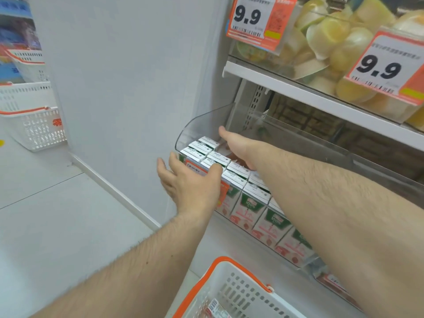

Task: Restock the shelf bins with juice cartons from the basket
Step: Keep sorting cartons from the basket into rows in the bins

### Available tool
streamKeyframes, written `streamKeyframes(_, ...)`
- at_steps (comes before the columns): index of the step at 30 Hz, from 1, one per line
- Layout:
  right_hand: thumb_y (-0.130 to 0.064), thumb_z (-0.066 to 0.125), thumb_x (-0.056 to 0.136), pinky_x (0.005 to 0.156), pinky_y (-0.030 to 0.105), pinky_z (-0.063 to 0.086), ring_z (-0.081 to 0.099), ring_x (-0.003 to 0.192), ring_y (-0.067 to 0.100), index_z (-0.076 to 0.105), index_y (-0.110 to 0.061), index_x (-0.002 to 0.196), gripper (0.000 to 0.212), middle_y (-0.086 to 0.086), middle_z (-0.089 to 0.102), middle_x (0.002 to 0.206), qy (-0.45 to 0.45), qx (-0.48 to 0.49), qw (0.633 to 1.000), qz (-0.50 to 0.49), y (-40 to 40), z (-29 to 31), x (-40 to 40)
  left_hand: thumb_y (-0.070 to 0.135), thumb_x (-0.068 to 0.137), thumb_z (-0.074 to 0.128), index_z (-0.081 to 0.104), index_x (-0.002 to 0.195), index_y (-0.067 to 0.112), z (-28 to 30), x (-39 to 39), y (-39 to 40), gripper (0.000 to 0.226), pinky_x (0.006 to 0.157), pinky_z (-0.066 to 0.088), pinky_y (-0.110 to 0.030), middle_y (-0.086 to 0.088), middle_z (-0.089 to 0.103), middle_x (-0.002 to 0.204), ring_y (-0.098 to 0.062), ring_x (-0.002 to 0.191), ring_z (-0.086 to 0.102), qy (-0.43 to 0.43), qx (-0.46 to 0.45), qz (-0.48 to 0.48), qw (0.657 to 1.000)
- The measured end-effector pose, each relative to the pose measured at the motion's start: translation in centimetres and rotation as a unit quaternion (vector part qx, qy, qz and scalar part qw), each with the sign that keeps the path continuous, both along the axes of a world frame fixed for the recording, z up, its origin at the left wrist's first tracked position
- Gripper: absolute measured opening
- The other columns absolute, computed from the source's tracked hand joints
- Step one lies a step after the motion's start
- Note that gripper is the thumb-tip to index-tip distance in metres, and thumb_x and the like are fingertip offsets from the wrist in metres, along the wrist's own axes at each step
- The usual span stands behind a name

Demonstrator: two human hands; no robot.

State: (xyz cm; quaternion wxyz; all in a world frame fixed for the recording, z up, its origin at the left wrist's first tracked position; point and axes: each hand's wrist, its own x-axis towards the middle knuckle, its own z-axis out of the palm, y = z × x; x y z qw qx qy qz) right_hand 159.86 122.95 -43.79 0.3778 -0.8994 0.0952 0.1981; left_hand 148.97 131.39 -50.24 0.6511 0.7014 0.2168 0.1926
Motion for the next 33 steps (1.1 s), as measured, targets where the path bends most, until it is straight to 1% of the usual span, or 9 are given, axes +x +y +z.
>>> streamKeyframes(2,-0.069,0.023,0.096,0.094,0.04,0.045,0.057,0.106,0.026,0.047,-0.02,0.139,0.069,0.007,0.061,0.127,-0.069,-0.048,0.996,-0.005,-0.9,0.4,-1.3,0.033,0.076,0.068,0.028,0.144,0.013,0.5,-1.2,0.1,0.081,0.116,0.016,-0.038,-0.005,0.018,0.148,-0.023,0.138,0.019,-0.047,0.103,0.017,0.993)
streamKeyframes(6,-0.046,0.038,0.096,0.065,0.031,0.041,0.061,0.084,0.03,0.055,-0.017,0.073,0.042,0.004,0.063,0.082,-0.265,-0.172,0.949,0.003,-4.1,0.6,-4.7,0.026,0.075,0.065,0.047,0.113,0.02,1.2,-3.6,-0.4,0.042,0.096,0.038,-0.031,0.01,0.043,0.105,-0.016,0.103,0.047,-0.147,0.223,-0.102,0.958)
streamKeyframes(10,-0.031,0.045,0.087,0.062,0.035,0.044,0.059,0.077,0.035,0.057,-0.013,0.068,0.028,0.009,0.067,0.076,-0.459,-0.239,0.855,0.018,-6.4,-1.0,-11.6,0.021,0.077,0.062,0.048,0.08,0.032,1.5,-6.1,-1.9,0.018,0.066,0.042,-0.029,0.01,0.059,0.075,-0.01,0.071,0.054,-0.103,0.266,-0.289,0.914)
streamKeyframes(13,-0.029,0.046,0.077,0.052,0.033,0.04,0.058,0.06,0.033,0.054,-0.012,0.057,0.027,0.009,0.06,0.058,-0.594,-0.2,0.776,0.066,-7.9,-2.8,-17.2,0.02,0.076,0.063,0.048,0.068,0.026,0.7,-8.6,-4.1,0.017,0.059,0.038,-0.028,0.008,0.056,0.064,-0.02,0.072,0.057,-0.053,0.35,-0.409,0.841)
streamKeyframes(15,-0.026,0.046,0.075,0.048,0.031,0.038,0.053,0.052,0.03,0.049,-0.013,0.053,0.025,0.007,0.053,0.052,-0.611,-0.165,0.768,0.095,-9.3,-4.6,-20.4,0.023,0.075,0.06,0.062,0.074,0.015,-0.6,-9.8,-5.4,0.008,0.057,0.046,-0.031,0.0,0.062,0.066,-0.025,0.076,0.063,-0.014,0.409,-0.474,0.78)
streamKeyframes(18,-0.025,0.046,0.075,0.048,0.032,0.042,0.052,0.051,0.028,0.05,-0.009,0.052,0.028,0.004,0.052,0.051,-0.559,-0.129,0.814,0.092,-11.6,-8.4,-24.2,0.026,0.076,0.055,0.066,0.086,0.014,-2.8,-10.7,-6.7,0.018,0.068,0.053,-0.037,-0.006,0.069,0.082,-0.026,0.08,0.062,0.014,0.489,-0.55,0.677)
streamKeyframes(20,-0.028,0.045,0.075,0.05,0.034,0.042,0.049,0.052,0.025,0.052,-0.007,0.054,0.03,0.003,0.049,0.05,-0.491,-0.104,0.863,0.054,-13.3,-11.1,-25.8,0.023,0.082,0.057,0.059,0.087,0.026,-4.3,-10.8,-7.0,0.006,0.076,0.049,-0.032,0.004,0.067,0.09,-0.02,0.086,0.059,0.049,0.5,-0.583,0.638)
streamKeyframes(26,-0.016,0.054,0.09,0.056,0.034,0.041,0.052,0.058,0.027,0.062,0.0,0.068,0.028,0.019,0.06,0.065,-0.193,-0.029,0.968,-0.159,-19.2,-20.2,-28.7,0.024,0.091,0.053,0.056,0.126,0.022,-9.9,-11.1,-7.6,0.035,0.082,0.041,-0.025,0.0,0.058,0.127,-0.02,0.106,0.052,0.152,0.568,-0.624,0.514)
streamKeyframes(33,-0.015,0.055,0.091,0.051,0.028,0.039,0.049,0.06,0.024,0.059,-0.002,0.094,0.013,0.013,0.056,0.078,0.124,0.138,0.878,-0.442,-23.5,-31.0,-29.7,0.021,0.09,0.052,0.056,0.122,0.017,-17.8,-11.1,-9.0,0.032,0.084,0.049,-0.033,-0.004,0.06,0.121,-0.025,0.108,0.056,0.184,0.628,-0.581,0.484)
